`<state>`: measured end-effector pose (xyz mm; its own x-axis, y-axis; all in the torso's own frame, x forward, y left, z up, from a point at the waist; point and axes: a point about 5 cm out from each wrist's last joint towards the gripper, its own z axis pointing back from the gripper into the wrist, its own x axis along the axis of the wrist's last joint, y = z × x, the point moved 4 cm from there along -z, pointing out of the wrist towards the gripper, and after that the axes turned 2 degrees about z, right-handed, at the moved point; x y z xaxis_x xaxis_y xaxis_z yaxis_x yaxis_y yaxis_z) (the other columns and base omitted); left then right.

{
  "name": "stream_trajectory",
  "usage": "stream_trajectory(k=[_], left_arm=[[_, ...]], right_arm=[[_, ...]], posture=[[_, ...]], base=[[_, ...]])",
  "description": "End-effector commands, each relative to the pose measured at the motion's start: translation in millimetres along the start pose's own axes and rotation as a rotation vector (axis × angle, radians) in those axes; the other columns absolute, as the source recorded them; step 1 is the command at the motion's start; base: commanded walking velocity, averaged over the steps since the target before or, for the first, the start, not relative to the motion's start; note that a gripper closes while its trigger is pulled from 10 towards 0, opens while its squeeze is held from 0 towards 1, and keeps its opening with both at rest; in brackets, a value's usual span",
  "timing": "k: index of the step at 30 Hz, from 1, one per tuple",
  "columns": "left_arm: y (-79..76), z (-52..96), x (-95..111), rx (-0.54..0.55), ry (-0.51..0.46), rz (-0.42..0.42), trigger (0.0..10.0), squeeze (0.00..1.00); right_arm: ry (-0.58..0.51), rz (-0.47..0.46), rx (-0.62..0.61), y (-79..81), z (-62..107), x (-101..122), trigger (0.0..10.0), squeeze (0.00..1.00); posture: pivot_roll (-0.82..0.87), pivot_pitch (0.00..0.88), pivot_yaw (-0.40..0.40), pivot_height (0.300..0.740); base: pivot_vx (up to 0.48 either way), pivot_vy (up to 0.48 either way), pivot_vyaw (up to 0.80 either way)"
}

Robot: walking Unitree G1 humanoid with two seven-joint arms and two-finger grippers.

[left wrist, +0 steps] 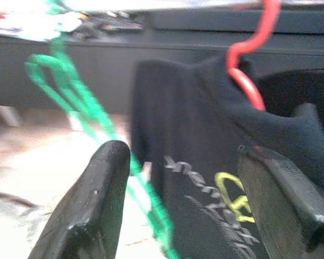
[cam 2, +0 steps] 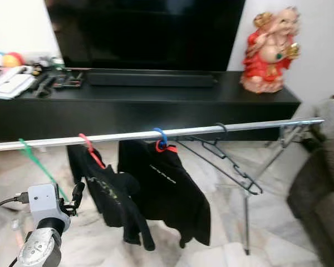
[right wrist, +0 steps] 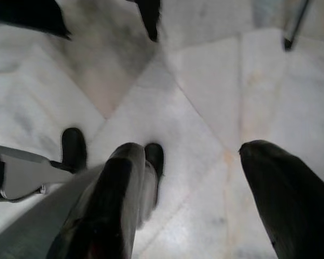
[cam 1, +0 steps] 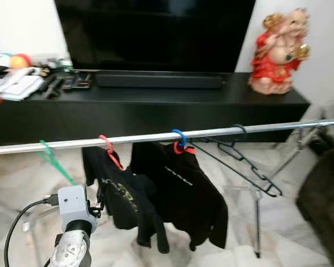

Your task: Hang hanger

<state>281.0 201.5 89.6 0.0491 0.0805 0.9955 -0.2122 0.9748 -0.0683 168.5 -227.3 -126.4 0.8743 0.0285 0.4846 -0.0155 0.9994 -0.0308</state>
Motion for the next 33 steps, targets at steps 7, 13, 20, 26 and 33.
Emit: stream_trajectory(k=[7,13,20,26,33], left_arm=[[-6.3,0.5,4,-0.038,-0.016,0.01,10.0,0.0],[-10.3,1.5,6,-0.074,-0.023,0.008,10.0,0.0],[-14.5,2.1,6,-0.104,-0.025,-0.005,10.0,0.0],[-15.5,2.1,6,-0.113,-0.026,-0.008,10.0,0.0],[-16.7,2.9,6,-0.124,-0.028,-0.014,10.0,0.0]], right_arm=[[-0.001,-0.007,0.002,1.9,-0.2,-1,10.0,0.0],[-0.002,-0.014,0.001,2.3,-0.3,-1,10.0,0.0],[-0.002,-0.027,-0.002,2.2,-0.3,-1,10.0,0.0],[-0.003,-0.024,-0.002,2.2,-0.3,-1,10.0,0.0],[0.0,-0.019,-0.001,2.5,-0.3,-1,10.0,0.0]], posture=[[-0.01,0.052,0.005,0.74],[-0.01,0.053,0.009,0.74],[-0.01,0.051,0.01,0.74],[-0.01,0.046,0.009,0.74],[-0.01,0.037,0.01,0.74]], base=[[0.0,0.0,0.0],[0.049,0.0,0.0],[0.344,0.0,0.0],[0.364,0.0,0.0],[0.366,0.0,0.0]])
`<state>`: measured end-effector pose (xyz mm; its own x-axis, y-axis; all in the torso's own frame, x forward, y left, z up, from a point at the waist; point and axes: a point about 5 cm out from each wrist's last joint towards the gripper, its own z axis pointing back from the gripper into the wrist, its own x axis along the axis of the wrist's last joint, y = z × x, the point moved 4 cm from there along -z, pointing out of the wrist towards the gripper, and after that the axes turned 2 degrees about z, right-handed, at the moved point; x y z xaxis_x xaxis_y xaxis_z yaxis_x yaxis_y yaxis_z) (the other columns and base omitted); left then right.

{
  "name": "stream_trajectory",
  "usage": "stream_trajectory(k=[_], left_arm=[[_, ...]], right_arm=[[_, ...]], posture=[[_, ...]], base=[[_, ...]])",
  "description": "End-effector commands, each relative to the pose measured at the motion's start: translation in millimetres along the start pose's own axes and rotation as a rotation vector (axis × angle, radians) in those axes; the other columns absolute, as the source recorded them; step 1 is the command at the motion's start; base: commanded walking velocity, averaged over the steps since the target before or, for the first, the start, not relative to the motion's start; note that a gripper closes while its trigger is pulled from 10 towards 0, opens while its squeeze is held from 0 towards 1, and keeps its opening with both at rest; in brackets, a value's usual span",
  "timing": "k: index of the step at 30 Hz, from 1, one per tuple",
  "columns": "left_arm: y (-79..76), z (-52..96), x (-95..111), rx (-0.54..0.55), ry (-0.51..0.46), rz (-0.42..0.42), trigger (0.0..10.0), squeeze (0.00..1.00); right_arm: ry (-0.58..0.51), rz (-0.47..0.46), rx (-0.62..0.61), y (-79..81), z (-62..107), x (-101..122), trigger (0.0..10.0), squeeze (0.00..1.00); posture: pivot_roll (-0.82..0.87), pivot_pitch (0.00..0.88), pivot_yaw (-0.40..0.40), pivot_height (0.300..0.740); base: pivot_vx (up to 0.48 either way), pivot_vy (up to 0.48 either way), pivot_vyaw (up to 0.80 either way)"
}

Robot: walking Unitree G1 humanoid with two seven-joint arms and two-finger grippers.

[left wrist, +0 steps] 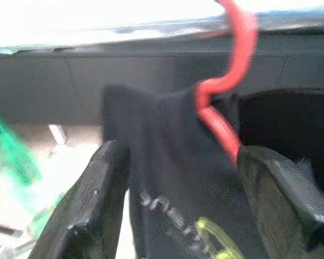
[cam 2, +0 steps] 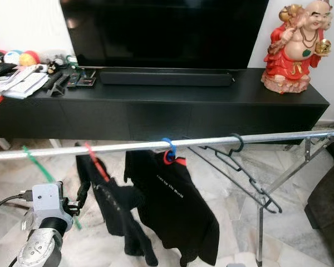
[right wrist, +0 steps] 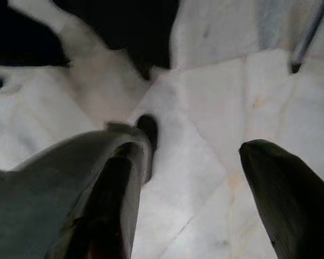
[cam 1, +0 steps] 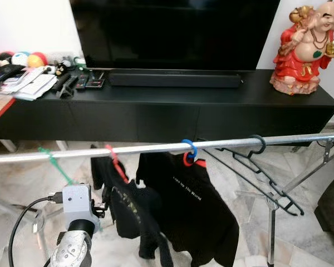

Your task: Hang hanger

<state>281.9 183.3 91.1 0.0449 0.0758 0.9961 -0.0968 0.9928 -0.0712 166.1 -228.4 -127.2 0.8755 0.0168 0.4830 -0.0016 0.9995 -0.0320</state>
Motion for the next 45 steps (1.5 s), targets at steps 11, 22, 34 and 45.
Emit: stream_trajectory(k=[11,22,34,45], left_arm=[[2.0,1.5,11,-0.001,-0.051,-0.014,10.0,0.0],[12.0,10.6,16,0.034,-0.077,-0.047,10.0,0.0],[16.6,25.9,7,0.045,-0.03,-0.056,10.0,0.0],[28.1,21.9,-9,0.105,0.086,-0.039,10.0,0.0]], right_arm=[[-0.005,-0.004,0.005,3.4,-0.8,2,10.0,0.0],[-0.004,-0.001,0.007,3.1,-0.8,2,10.0,0.0],[-0.003,0.006,0.01,3.2,-0.8,2,10.0,0.0],[-0.004,0.001,0.013,4.2,-0.9,2,10.0,0.0]], posture=[[-0.01,0.047,0.008,0.74],[-0.01,0.052,0.007,0.74],[0.0,0.057,0.006,0.74],[0.0,0.061,0.004,0.74]], base=[[0.033,0.0,0.0],[0.0,-0.051,0.0],[0.0,-0.381,0.0],[0.0,-0.137,0.0]])
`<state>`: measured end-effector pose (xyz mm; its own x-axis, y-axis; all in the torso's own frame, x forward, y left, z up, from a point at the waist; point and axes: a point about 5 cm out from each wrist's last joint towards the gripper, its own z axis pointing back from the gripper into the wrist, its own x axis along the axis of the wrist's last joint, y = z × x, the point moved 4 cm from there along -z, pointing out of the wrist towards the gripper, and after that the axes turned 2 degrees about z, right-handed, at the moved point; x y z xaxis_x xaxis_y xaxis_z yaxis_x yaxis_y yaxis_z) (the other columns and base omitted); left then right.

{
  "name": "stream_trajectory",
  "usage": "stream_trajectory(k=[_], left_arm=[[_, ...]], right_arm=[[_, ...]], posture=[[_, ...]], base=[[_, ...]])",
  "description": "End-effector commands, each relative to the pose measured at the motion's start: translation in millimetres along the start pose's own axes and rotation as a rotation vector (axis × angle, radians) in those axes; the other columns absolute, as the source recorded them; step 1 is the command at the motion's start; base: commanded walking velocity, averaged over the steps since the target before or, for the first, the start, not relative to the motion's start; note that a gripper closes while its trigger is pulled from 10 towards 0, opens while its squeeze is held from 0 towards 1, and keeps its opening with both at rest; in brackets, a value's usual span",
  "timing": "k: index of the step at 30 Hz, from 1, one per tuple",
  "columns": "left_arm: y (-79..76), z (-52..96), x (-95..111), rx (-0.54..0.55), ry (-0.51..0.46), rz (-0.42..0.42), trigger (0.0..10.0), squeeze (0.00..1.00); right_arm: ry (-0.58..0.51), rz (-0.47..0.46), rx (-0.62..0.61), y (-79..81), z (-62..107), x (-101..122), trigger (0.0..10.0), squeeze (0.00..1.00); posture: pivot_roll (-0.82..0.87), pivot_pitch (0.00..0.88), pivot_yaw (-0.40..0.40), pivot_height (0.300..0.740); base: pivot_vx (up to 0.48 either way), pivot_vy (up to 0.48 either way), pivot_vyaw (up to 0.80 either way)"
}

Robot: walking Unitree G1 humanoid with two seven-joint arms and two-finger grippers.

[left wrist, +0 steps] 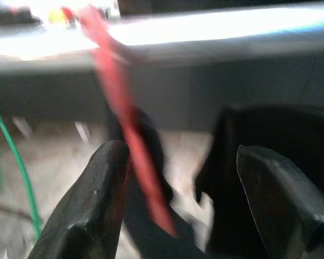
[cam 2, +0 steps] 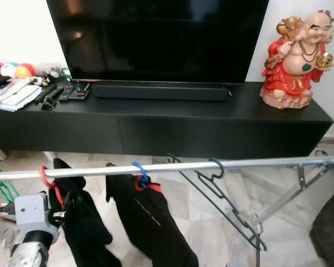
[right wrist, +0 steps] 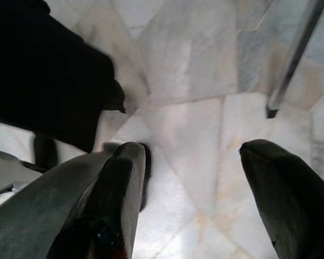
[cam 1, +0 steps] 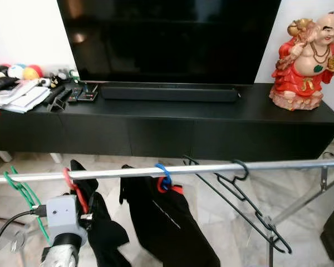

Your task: Hang hanger

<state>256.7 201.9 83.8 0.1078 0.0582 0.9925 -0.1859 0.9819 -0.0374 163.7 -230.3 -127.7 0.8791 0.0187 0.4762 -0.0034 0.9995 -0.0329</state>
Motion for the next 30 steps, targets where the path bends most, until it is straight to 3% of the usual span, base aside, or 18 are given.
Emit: stream_trajectory(k=[1,5,14,20,30], left_arm=[[3.7,-3.2,-4,-0.011,0.041,-0.015,10.0,0.0],[-4.0,-11.8,1,-0.066,0.045,-0.034,10.0,0.0],[5.0,-28.2,21,0.03,0.031,0.015,10.0,0.0],[14.7,-38.5,24,0.092,0.088,0.027,10.0,0.0],[19.3,-43.1,27,0.132,0.113,0.06,10.0,0.0]], right_arm=[[-0.011,-0.001,0.013,6.0,-1.6,5,10.0,0.0],[-0.011,-0.001,0.015,6.1,-1.6,5,10.0,0.0],[-0.012,-0.003,0.018,6.2,-1.6,5,10.0,0.0],[-0.011,0.009,0.025,6.7,-1.7,6,10.0,0.0],[-0.011,0.012,0.028,7.3,-1.7,6,10.0,0.0]], posture=[[0.0,0.064,0.003,0.74],[0.0,0.066,0.003,0.74],[0.0,0.067,-0.002,0.74],[-0.01,0.065,-0.001,0.74],[-0.01,0.039,0.005,0.74]], base=[[0.0,0.0,0.0],[0.0,0.0,0.0],[0.0,0.0,0.0],[0.0,0.0,0.0],[0.0,0.0,0.0]])
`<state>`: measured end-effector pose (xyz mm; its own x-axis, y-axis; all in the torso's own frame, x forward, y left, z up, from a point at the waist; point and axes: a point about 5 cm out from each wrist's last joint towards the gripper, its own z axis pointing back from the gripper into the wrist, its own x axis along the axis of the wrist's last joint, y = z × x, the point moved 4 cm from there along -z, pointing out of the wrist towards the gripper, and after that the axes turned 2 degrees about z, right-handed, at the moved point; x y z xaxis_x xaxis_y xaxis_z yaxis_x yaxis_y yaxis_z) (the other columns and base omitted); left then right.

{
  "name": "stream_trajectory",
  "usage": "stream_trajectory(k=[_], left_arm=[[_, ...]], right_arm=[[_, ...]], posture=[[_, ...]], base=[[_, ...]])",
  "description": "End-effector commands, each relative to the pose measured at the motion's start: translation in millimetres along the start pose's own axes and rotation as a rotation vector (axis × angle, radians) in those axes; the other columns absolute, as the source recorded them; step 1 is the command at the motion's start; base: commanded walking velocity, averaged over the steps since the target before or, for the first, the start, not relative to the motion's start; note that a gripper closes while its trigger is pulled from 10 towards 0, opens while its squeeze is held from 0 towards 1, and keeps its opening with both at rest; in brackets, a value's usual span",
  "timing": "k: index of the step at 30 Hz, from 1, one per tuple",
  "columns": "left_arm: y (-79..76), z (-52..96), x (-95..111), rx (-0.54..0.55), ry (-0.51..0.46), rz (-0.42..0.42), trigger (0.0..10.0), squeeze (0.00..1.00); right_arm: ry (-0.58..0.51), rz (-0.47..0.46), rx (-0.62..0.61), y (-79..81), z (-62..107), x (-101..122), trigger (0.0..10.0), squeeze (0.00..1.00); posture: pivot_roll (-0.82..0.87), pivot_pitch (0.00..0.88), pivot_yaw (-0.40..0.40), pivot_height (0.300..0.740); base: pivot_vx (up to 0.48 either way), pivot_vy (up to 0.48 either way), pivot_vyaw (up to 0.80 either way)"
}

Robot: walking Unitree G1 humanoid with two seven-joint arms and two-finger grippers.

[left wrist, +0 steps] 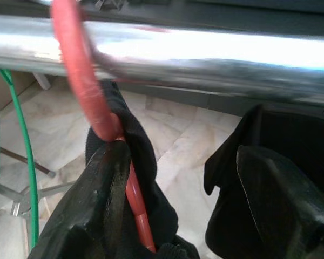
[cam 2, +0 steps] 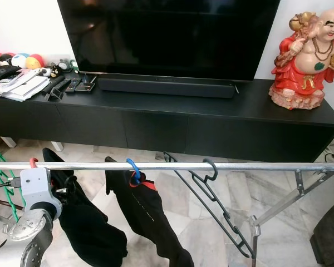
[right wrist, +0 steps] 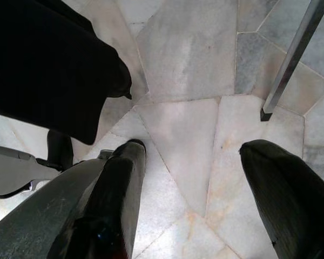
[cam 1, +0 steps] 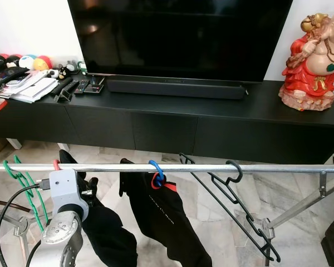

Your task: Hang hanger

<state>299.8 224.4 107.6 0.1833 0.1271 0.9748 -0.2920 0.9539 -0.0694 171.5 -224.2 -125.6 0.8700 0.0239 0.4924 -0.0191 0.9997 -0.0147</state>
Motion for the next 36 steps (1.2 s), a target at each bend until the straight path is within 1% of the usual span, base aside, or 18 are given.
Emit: stream_trajectory(k=[1,3,6,9,13,18,26,28,34,36], left_arm=[[6.8,-0.1,-4,0.032,0.028,0.01,10.0,0.0],[4.4,3.5,-6,0.021,0.041,0.02,10.0,0.0],[-3.5,15.0,-13,-0.011,0.07,0.021,10.0,0.0],[-4.7,18.9,-16,-0.012,0.084,0.021,10.0,0.0],[0.9,11.6,-11,0.015,0.065,0.034,10.0,0.0],[-1.3,6.1,-5,0.007,0.049,0.04,10.0,0.0],[-2.7,-0.9,-4,-0.013,0.059,0.038,10.0,0.0],[-1.0,-3.3,0,-0.002,0.052,0.038,10.0,0.0],[-0.2,-4.6,0,0.0,0.055,0.038,10.0,0.0],[-1.2,-5.5,0,-0.003,0.057,0.058,10.0,0.0]], right_arm=[[0.008,0.007,0.004,1.4,0.1,-2,10.0,0.0],[0.008,0.007,0.004,1.5,0.1,-3,10.0,0.0],[0.01,0.014,0.003,1.5,0.1,-3,10.0,0.0],[0.01,0.013,0.004,1.8,-0.1,-2,10.0,0.0],[0.006,0.01,0.005,2.6,-0.5,-1,10.0,0.0],[0.005,0.002,0.003,2.5,-0.6,0,10.0,0.0],[0.005,0.0,0.001,1.8,-0.5,0,10.0,0.0],[0.004,0.0,0.0,1.5,-0.4,0,10.0,0.0],[0.005,0.003,0.001,1.5,-0.4,0,10.0,0.0],[0.006,0.004,0.001,1.5,-0.4,0,10.0,0.0]], posture=[[-0.01,0.038,0.005,0.74],[-0.01,0.035,0.006,0.74],[-0.01,0.026,0.009,0.74],[0.0,0.032,0.009,0.74],[0.0,0.052,0.006,0.74],[-0.01,0.06,0.007,0.74],[-0.01,0.067,0.002,0.74],[-0.01,0.07,0.002,0.74],[-0.01,0.071,-0.001,0.74],[-0.01,0.072,-0.001,0.74]], base=[[0.0,0.0,0.0],[0.0,0.0,0.0],[0.0,0.0,0.0],[0.0,0.0,0.0],[0.0,0.0,0.0],[0.0,0.0,0.0],[0.0,0.0,0.0],[0.0,0.0,0.0],[0.0,0.0,0.0],[0.0,0.0,0.0]])
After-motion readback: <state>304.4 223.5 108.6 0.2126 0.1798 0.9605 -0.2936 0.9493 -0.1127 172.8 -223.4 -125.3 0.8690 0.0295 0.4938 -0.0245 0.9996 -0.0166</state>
